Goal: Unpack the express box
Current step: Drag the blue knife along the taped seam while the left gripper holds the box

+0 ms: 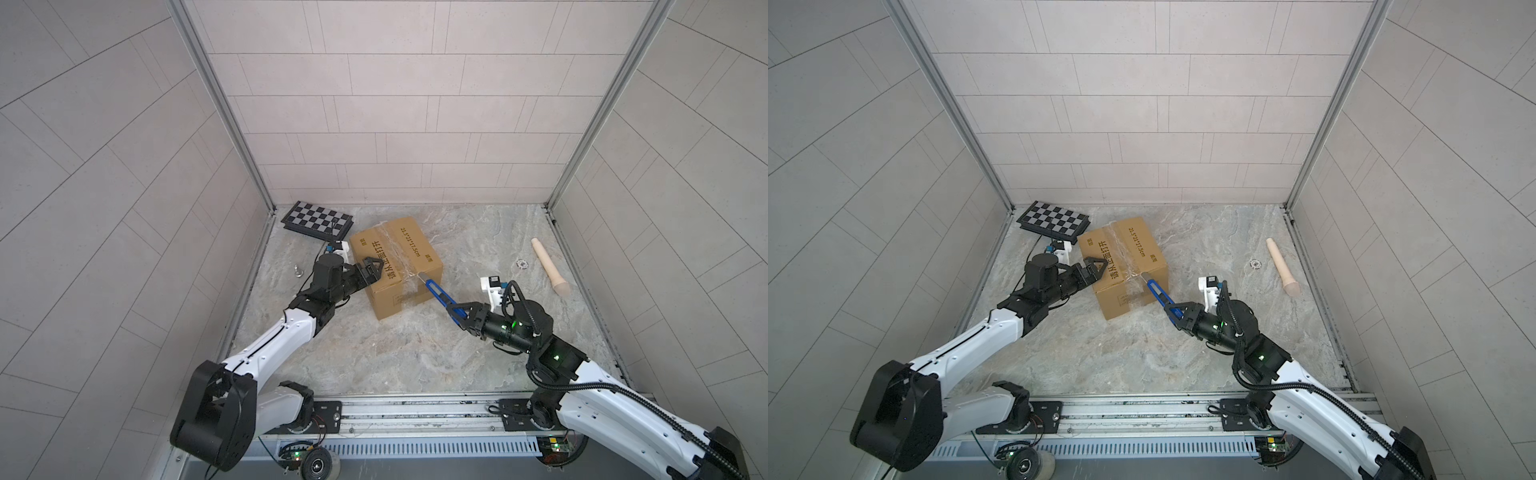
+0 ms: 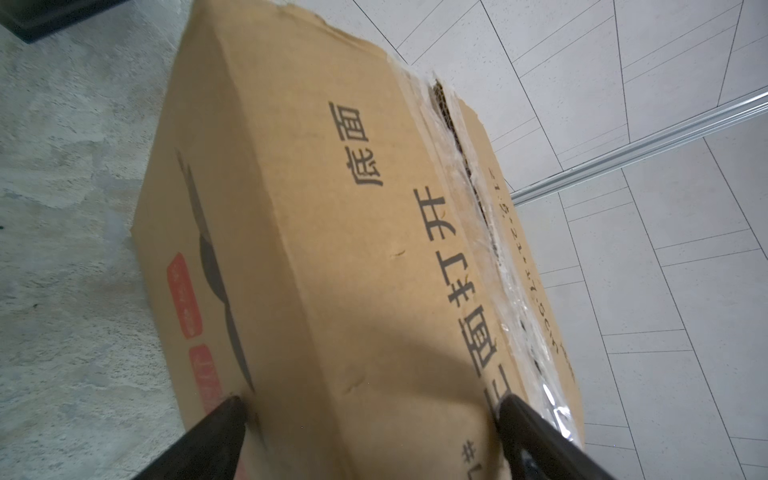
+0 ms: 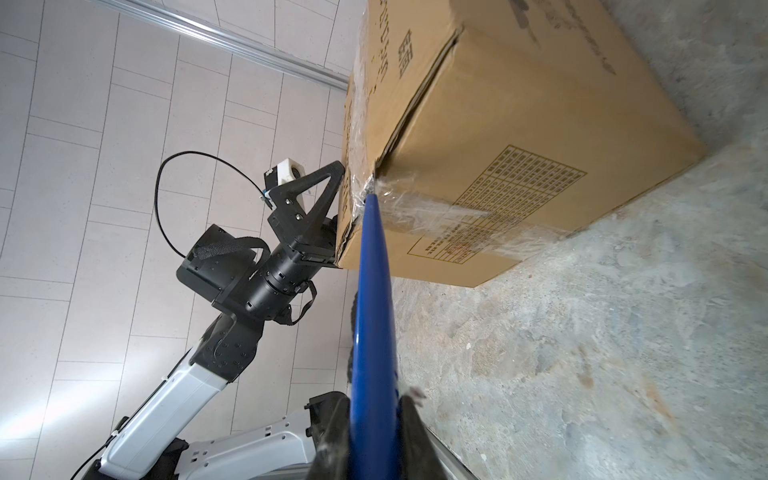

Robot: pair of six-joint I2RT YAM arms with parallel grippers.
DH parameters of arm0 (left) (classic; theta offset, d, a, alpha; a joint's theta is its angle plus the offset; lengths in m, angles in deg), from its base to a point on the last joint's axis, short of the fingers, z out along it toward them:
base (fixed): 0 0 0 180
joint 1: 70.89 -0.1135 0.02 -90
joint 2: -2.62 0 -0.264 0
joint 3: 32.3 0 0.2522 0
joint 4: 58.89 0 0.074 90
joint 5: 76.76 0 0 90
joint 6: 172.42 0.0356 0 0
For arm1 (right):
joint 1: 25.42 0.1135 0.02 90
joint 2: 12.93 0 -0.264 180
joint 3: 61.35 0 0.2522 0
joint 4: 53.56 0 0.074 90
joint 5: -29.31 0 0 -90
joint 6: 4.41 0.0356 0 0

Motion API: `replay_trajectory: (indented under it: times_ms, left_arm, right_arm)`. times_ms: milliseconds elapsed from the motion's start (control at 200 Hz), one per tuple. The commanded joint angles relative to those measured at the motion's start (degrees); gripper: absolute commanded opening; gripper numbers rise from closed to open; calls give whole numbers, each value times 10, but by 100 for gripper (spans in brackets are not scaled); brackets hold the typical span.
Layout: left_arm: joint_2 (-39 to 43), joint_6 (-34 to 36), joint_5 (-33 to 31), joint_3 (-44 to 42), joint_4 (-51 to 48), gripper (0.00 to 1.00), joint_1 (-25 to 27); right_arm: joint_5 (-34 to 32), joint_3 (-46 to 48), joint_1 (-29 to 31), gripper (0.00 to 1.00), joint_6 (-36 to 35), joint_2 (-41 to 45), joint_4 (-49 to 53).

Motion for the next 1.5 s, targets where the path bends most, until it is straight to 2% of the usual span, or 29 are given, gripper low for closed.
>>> replay_trajectory:
  times_ms: [0,105,375,551,906,1327,1497]
  left_arm:
    - [-4,-5,16,-8,27,97,6]
    - [-6,-9,17,-11,33,97,12]
    - [-8,-15,14,-21,42,96,22]
    - [-7,-14,15,-23,44,93,24]
    - [-6,-15,7,-20,45,91,42]
    - [5,-8,2,-26,35,92,43]
    - [14,-8,2,-19,30,94,43]
  right_arm:
    - [-8,-13,16,0,13,-17,-64]
    - [-22,-29,30,0,-14,-36,-26]
    - [-8,-64,34,0,-15,-58,-78]
    - [-16,-66,35,0,14,-61,-104]
    - [-31,-83,82,0,-2,-137,-136]
    - [-29,-98,76,0,30,-106,-185]
    - [-23,-101,83,0,14,-128,-148]
